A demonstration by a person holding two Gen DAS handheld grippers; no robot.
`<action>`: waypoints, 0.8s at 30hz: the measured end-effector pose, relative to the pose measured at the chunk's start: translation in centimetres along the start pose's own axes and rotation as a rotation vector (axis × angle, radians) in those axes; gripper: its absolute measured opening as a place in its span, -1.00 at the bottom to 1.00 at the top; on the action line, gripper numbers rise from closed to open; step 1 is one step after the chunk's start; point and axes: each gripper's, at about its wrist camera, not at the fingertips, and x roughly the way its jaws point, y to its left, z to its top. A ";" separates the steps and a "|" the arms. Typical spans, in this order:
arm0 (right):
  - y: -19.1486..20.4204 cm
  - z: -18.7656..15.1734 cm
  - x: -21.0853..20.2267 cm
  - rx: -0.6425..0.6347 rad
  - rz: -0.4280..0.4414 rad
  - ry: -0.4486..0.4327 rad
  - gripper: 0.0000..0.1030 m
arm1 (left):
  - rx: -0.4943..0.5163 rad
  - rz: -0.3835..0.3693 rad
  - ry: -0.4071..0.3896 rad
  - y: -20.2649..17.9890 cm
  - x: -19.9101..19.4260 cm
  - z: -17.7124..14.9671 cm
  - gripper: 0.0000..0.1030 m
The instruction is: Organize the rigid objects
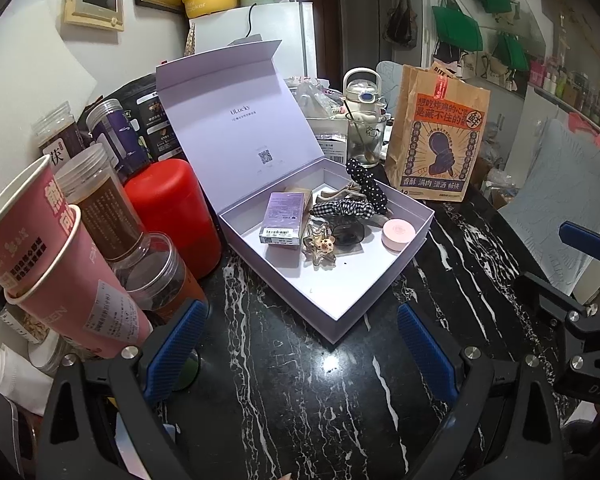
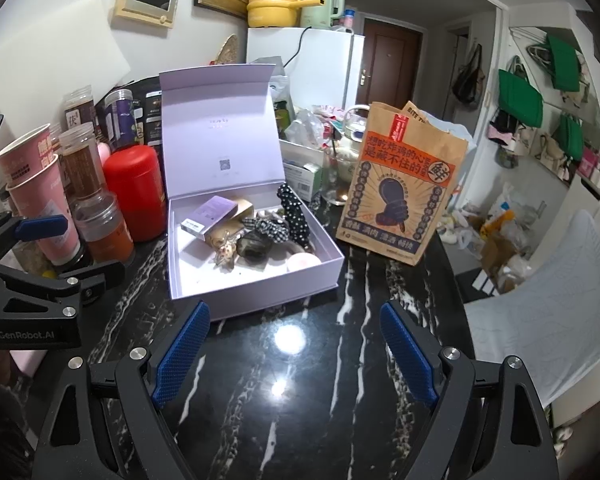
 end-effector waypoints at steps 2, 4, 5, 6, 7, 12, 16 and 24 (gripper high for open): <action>0.1 0.0 0.0 -0.003 0.001 0.001 0.71 | 0.004 -0.002 0.001 0.0 0.0 0.0 0.91; 0.1 0.0 0.0 -0.004 0.000 0.002 0.71 | 0.005 -0.004 0.003 -0.1 0.1 0.0 0.91; 0.1 0.0 0.0 -0.005 -0.001 0.002 0.71 | 0.005 -0.002 0.004 -0.1 0.1 0.0 0.91; 0.1 0.0 0.0 -0.005 -0.001 0.003 0.71 | 0.007 -0.001 0.005 -0.1 0.1 0.0 0.91; 0.1 0.0 0.0 -0.005 -0.002 0.004 0.71 | 0.009 -0.001 0.006 -0.1 0.2 -0.1 0.91; 0.1 -0.1 0.2 -0.004 -0.002 0.007 0.71 | 0.012 -0.005 0.006 -0.1 0.2 -0.1 0.91; 0.1 -0.2 0.3 -0.005 -0.002 0.010 0.71 | 0.019 -0.015 0.010 -0.2 0.3 -0.1 0.91; 0.0 -0.4 0.8 -0.004 -0.003 0.025 0.71 | 0.024 -0.028 0.020 -0.3 0.7 -0.2 0.91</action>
